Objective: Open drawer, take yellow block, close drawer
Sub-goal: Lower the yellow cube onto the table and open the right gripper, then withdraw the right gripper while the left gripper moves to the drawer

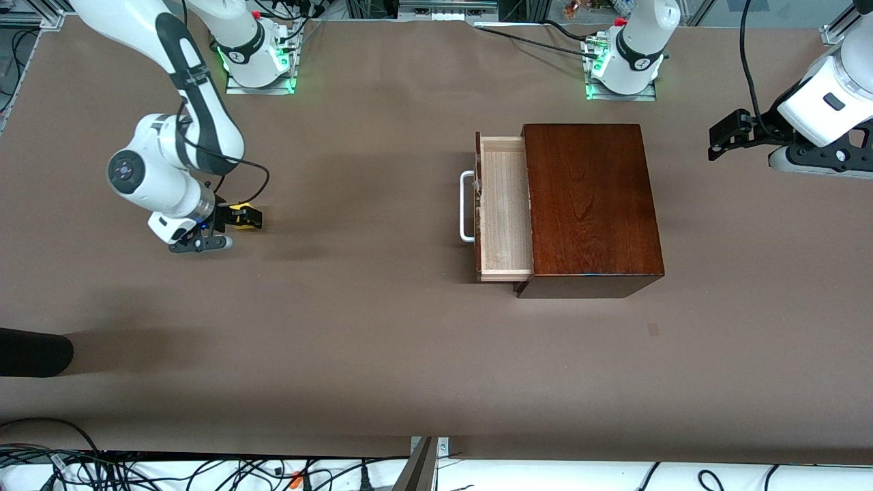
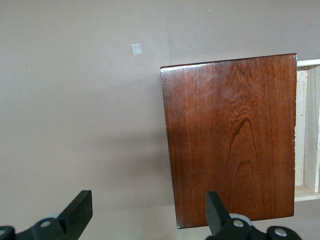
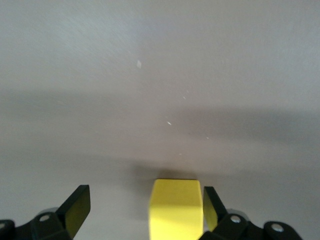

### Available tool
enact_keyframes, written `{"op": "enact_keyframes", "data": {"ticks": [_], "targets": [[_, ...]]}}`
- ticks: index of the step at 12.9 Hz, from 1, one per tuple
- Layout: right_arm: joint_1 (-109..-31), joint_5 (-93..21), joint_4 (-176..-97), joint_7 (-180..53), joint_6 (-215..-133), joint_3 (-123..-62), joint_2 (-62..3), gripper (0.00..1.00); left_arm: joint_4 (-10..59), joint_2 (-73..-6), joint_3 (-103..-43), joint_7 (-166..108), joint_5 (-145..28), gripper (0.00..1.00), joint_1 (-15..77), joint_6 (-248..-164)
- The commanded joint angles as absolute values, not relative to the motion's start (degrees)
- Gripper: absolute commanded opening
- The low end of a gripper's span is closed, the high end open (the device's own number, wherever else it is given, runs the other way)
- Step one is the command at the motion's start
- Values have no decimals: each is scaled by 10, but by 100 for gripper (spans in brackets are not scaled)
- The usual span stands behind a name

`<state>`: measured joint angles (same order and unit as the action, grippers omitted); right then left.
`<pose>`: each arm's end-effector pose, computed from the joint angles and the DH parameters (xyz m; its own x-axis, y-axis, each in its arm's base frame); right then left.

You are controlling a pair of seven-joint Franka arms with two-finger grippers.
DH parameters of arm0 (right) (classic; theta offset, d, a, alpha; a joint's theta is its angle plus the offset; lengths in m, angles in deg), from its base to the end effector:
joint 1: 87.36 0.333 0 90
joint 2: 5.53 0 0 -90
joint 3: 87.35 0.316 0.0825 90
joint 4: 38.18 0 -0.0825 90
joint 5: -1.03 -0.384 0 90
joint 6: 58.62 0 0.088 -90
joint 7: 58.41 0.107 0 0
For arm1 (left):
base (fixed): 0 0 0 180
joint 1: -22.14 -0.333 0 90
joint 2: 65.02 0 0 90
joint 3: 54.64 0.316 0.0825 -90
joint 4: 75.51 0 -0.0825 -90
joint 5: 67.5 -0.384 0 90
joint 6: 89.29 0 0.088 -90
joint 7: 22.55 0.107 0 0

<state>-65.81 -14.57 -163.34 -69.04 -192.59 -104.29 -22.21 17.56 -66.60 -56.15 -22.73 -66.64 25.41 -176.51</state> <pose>0.5438 0.0476 0.2498 0.9913 0.0768 -0.1067 0.0651 -0.9919 -0.1091 0.5375 -0.0468 0.6104 0.9940 -0.0806 -0.0745 -0.0798 -0.9967 0.0140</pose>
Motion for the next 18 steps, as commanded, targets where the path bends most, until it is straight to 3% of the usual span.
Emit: {"op": "enact_keyframes", "data": {"ticks": [1,6,8,18], "targets": [[-662,-149,-1526,-671,-1793,-1074,-217,100,162,-663,-561,-218,-664,100,257,-1752],[-663,-95,-1388,-669,-1628,-1101,-217,100,160,-663,-562,-218,-664,100,257,-1752],[-663,-88,-1378,-666,-1592,-1111,-215,100,160,-663,-562,-218,-664,100,257,-1752],[-656,-88,-1376,-632,-1595,-1120,-204,100,160,-663,-562,-218,-664,100,257,-1752]]}}
